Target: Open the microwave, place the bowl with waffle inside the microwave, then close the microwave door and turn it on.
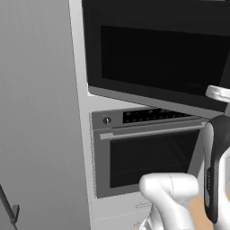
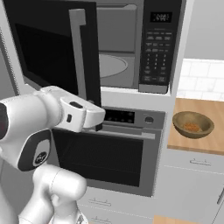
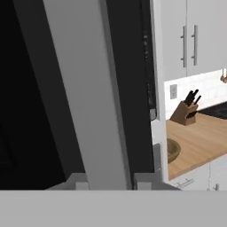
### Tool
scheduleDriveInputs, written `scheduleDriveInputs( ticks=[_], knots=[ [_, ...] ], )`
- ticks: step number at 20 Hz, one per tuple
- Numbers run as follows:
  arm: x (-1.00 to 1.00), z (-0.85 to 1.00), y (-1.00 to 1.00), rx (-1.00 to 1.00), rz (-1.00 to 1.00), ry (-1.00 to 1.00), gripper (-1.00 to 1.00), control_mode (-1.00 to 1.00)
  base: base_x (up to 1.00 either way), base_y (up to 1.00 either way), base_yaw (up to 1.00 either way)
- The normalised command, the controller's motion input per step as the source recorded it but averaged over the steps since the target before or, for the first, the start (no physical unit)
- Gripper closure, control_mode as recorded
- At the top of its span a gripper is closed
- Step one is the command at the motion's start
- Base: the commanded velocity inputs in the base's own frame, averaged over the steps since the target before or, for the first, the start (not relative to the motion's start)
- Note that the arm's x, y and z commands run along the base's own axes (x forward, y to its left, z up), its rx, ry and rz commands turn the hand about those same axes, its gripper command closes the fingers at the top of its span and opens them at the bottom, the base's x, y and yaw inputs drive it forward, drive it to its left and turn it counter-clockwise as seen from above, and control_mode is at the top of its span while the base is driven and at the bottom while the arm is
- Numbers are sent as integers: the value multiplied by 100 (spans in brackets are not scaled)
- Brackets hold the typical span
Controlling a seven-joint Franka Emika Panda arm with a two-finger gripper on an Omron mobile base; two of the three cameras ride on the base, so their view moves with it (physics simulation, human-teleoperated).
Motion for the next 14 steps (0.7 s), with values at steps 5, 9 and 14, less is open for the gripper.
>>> scheduleDriveInputs(
  ticks=[5,9,14],
  knots=[
    [0,0,20,-2,-2,0,100,-100,0,0,0],
    [-1,0,78,-12,-10,0,100,-100,0,0,0],
    [-19,0,74,-9,-7,-1,100,-100,0,0,0]
  ],
)
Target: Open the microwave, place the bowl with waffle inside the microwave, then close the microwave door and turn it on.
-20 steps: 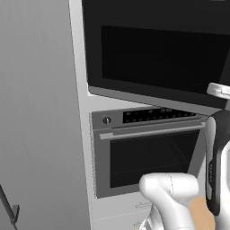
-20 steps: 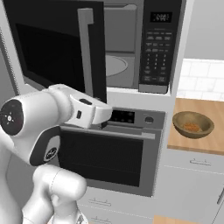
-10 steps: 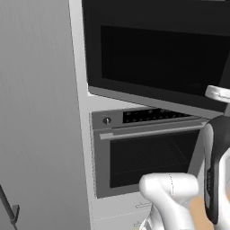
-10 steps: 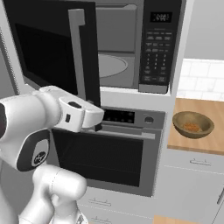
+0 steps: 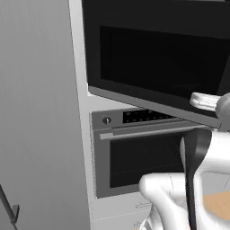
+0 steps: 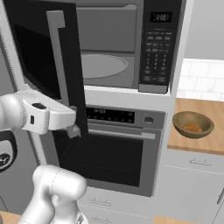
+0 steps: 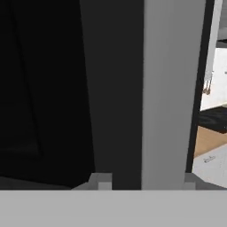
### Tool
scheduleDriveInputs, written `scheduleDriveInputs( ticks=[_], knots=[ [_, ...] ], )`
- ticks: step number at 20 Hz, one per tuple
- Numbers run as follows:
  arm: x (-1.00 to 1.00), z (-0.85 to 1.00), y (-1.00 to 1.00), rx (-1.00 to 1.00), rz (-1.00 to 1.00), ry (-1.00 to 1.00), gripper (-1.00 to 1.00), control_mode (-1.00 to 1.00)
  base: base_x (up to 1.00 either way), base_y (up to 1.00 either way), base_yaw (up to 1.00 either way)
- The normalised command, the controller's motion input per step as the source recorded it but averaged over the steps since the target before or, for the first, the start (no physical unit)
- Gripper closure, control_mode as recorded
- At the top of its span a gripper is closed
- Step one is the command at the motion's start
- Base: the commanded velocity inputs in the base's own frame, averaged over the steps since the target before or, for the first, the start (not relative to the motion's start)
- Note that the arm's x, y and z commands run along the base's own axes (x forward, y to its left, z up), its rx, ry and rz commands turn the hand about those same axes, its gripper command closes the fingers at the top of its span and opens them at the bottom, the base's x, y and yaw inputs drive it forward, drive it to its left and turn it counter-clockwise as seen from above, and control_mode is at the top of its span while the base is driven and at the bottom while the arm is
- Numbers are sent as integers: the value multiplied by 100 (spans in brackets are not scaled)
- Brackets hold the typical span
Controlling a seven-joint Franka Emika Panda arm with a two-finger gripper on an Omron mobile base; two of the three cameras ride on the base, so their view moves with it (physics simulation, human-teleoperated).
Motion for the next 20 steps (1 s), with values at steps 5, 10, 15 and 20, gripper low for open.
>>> scheduleDriveInputs(
  ticks=[5,10,15,20],
  knots=[
    [-8,0,90,-9,-6,-10,100,-100,0,0,0],
    [-3,-2,90,-7,-8,-19,100,-100,0,0,0],
    [0,-8,34,-1,-2,0,-100,-100,0,0,0],
    [0,-4,10,-4,0,0,-100,-100,0,0,0]
  ],
)
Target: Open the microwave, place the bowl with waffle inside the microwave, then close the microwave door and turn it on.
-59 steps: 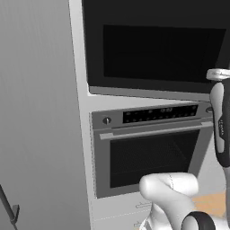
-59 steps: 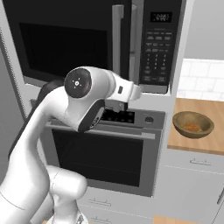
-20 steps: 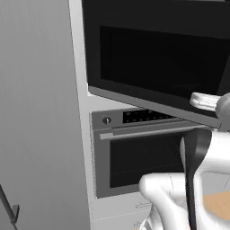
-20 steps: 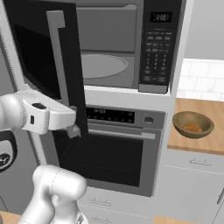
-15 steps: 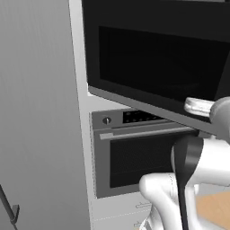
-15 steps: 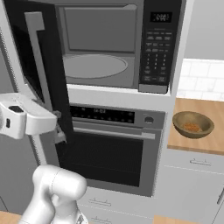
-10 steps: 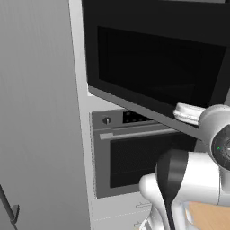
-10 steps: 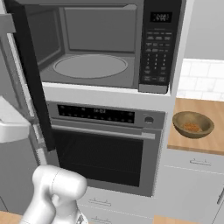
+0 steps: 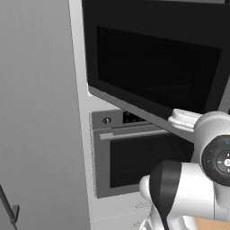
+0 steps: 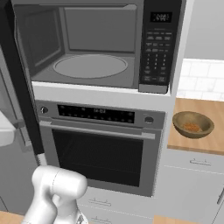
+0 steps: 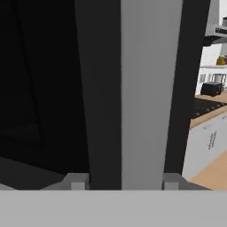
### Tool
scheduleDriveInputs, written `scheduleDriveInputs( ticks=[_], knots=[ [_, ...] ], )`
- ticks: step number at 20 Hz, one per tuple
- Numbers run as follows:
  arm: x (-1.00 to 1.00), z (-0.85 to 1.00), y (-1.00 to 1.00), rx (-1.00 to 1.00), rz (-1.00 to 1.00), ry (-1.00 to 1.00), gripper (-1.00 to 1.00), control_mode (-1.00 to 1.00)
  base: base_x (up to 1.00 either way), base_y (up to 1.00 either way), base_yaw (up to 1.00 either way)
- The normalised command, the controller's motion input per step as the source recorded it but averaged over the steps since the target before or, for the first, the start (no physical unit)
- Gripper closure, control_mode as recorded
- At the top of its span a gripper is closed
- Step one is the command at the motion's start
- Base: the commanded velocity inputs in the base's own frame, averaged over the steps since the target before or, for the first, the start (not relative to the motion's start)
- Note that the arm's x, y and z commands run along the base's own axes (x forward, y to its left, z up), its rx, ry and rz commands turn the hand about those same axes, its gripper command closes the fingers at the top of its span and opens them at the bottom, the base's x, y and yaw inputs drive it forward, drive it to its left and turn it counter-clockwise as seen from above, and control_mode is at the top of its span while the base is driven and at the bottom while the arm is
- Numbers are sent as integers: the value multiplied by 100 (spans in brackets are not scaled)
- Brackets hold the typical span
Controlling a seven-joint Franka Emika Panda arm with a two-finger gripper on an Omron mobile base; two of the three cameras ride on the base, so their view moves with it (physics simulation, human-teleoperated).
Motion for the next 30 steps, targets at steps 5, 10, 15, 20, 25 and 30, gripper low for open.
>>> scheduleDriveInputs(
  ticks=[5,10,15,20,25,30],
  knots=[
    [-2,0,9,0,-3,-2,-100,-100,0,0,0],
    [2,37,26,-4,-18,0,-100,-100,0,0,0],
    [0,49,7,0,-9,-3,-100,-100,0,0,0],
    [-7,11,0,0,0,-5,-100,-100,0,0,0],
    [-48,15,0,0,1,-14,-100,-100,0,0,0],
    [-52,14,-12,0,7,-20,-100,-100,0,0,0]
  ],
)
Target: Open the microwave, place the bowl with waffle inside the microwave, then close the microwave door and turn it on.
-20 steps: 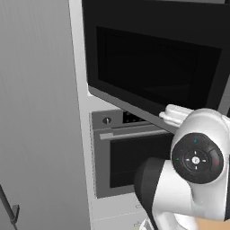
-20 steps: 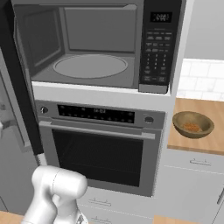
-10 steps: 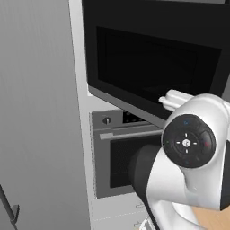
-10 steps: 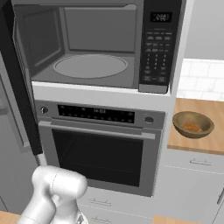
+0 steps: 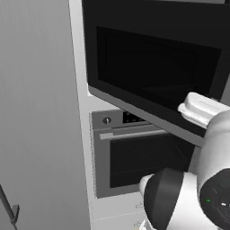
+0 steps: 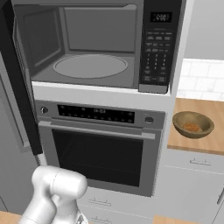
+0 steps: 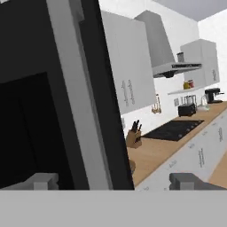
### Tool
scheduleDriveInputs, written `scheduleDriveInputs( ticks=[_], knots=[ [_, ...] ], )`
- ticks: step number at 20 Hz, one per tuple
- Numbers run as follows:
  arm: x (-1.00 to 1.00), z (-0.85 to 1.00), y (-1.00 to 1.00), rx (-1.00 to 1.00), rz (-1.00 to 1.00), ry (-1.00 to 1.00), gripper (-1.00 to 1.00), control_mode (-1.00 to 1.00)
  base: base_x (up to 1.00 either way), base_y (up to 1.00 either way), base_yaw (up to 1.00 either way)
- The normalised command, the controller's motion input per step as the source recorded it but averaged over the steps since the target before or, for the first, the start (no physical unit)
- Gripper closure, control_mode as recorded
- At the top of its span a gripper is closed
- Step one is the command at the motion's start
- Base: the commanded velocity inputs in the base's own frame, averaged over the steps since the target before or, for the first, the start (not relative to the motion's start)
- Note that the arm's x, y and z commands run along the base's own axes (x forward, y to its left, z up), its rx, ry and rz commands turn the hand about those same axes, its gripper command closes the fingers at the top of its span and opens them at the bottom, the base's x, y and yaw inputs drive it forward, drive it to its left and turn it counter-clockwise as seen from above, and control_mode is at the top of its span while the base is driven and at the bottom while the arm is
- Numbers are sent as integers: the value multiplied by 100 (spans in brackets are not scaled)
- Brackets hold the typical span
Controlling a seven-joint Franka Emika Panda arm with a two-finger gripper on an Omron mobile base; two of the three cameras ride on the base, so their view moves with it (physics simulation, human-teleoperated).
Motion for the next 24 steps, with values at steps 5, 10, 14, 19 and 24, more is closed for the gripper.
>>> scheduleDriveInputs(
  ticks=[5,10,14,19,24],
  knots=[
    [-20,11,-51,14,28,-9,-100,-100,0,0,0],
    [0,1,-92,45,38,1,-100,-100,0,0,0],
    [4,0,-94,58,27,10,-100,-100,0,0,0],
    [22,-16,-32,37,63,10,-100,-100,0,0,0],
    [100,-45,4,31,47,23,-100,-100,0,0,0]
  ],
)
